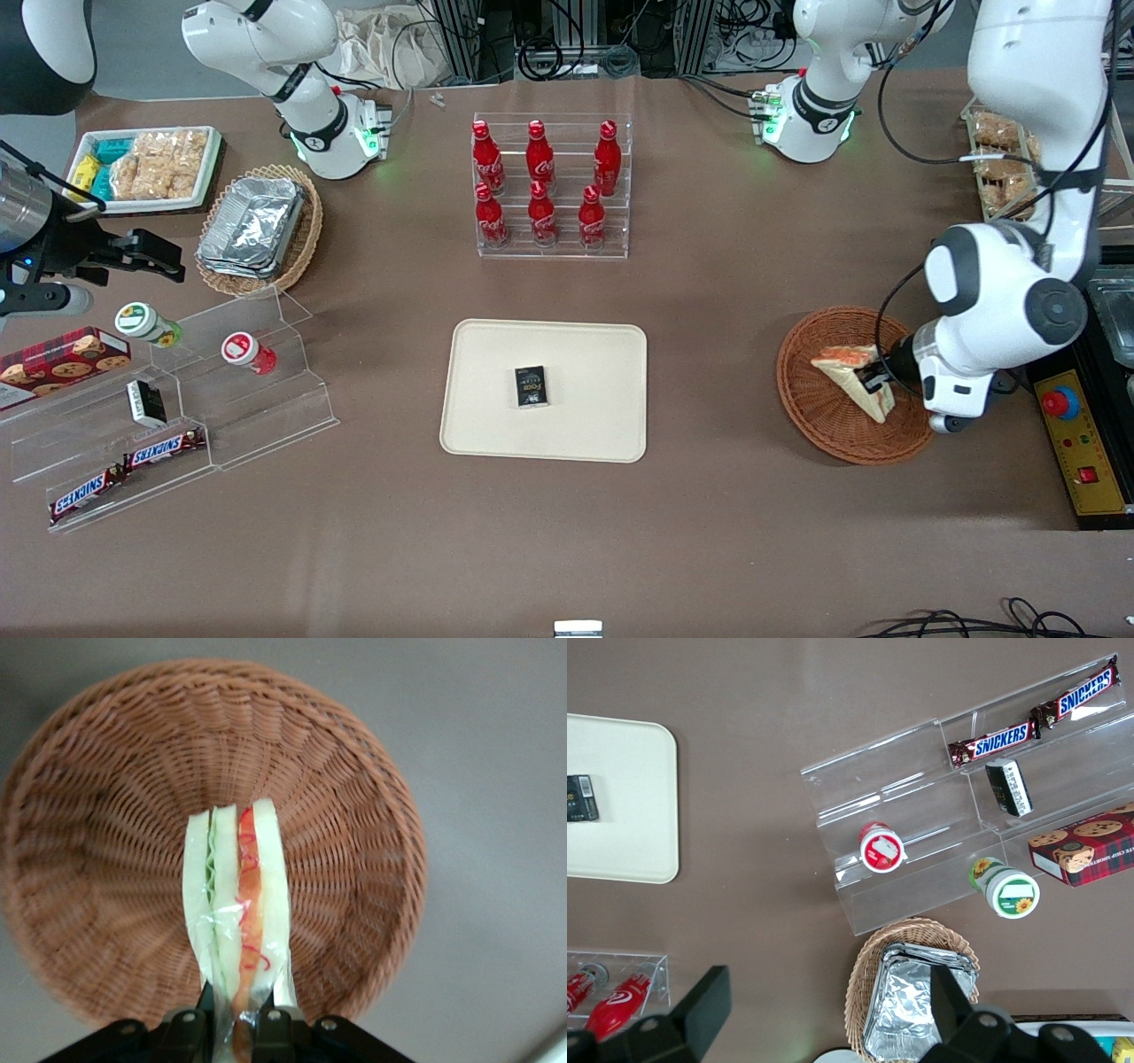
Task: Place sandwich from basket to tray
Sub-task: 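Lift the sandwich up out of the basket with the left gripper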
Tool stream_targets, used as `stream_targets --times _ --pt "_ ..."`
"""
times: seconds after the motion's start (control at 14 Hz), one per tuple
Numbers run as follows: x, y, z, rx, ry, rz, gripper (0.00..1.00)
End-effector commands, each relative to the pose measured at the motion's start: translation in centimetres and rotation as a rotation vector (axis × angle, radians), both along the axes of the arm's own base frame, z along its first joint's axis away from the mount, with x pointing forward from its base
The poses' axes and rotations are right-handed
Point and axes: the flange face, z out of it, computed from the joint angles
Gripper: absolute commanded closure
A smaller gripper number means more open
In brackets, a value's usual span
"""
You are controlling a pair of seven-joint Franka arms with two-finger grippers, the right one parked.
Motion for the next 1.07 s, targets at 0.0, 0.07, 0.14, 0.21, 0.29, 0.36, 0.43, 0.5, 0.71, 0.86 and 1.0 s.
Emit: stream_targets --times 0.0,0.07,0.14,0.21,0.29,0.36,0.43,0.5,0.71,0.86,1.0 --pt "0.6 -1.1 7.3 -0.020 0.051 -0.019 1.00" --pt "1.0 -1.5 9.7 -0.023 0.066 -0.035 1.00" --pt "1.3 -1.8 11.9 -0.025 0.072 -0.049 1.00" --pt "1.5 -3.3 13.6 -0.030 0.061 -0.081 1.00" --pt "1.7 -4.4 14.8 -0.036 0.043 -0.113 1.00" --pt "1.8 -5.8 15.9 -0.039 0.021 -0.142 1.00" --pt "1.8 -7.9 17.0 -0.046 -0.003 -0.184 1.00" --pt "1.7 -10.4 17.9 -0.041 -0.028 -0.235 1.00" --pt "1.0 -18.1 17.6 -0.079 -0.102 -0.392 1.00" --pt "0.1 -23.9 15.6 -0.065 -0.129 -0.497 1.00" --pt "-1.0 -29.3 13.2 -0.053 -0.155 -0.603 1.00"
